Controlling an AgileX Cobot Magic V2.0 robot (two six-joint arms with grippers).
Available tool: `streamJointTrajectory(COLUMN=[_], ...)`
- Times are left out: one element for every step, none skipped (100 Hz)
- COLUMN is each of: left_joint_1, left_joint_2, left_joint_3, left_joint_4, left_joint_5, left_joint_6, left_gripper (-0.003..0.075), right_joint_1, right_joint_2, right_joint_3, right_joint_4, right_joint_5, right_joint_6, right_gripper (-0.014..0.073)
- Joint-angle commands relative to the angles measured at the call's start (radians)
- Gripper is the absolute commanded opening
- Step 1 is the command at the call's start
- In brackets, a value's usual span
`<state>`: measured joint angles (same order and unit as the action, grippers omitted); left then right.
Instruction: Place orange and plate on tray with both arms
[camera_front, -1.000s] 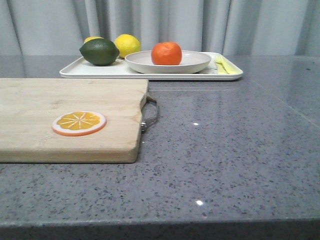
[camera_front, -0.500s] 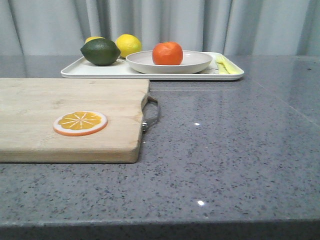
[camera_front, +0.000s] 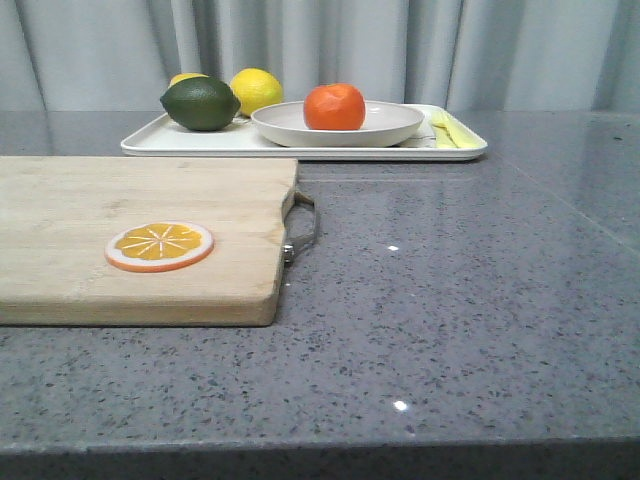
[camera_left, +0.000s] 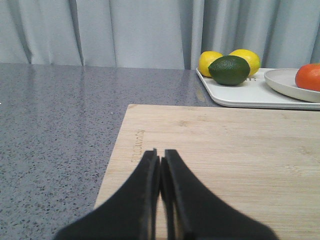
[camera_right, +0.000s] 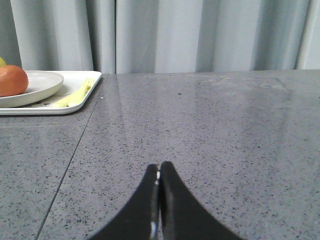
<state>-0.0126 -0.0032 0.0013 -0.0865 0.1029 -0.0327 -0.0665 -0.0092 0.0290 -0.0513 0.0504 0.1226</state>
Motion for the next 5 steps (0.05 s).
streamJointTrajectory(left_joint_1=[0.001, 0.001, 0.001, 0.001, 0.001], left_joint_2=[-0.031, -0.031, -0.031, -0.031, -0.031], left_joint_3=[0.022, 0.022, 0.022, 0.022, 0.022], left_joint_4=[0.0, 0.0, 0.0, 0.0, 0.0], left_joint_5=[-0.073, -0.073, -0.073, -0.073, -0.073], left_joint_6=[-0.005, -0.005, -0.005, -0.005, -0.005], left_gripper=[-0.0019, -0.0019, -0.0019, -0.0019, -0.0019], right_joint_1=[-0.005, -0.005, -0.005, -0.005, -0.005], right_joint_2=[-0.021, -0.021, -0.021, -0.021, -0.021], right_joint_3=[-0.001, -0.001, -0.001, -0.001, -0.001], right_joint_4=[-0.01, -0.01, -0.01, -0.01, -0.01], right_joint_5=[-0.071, -0.071, -0.071, -0.071, -0.071], right_joint_6=[-0.001, -0.001, -0.001, -0.001, -0.001], right_gripper=[-0.0067, -0.0067, -0.0067, -0.0067, -0.0067])
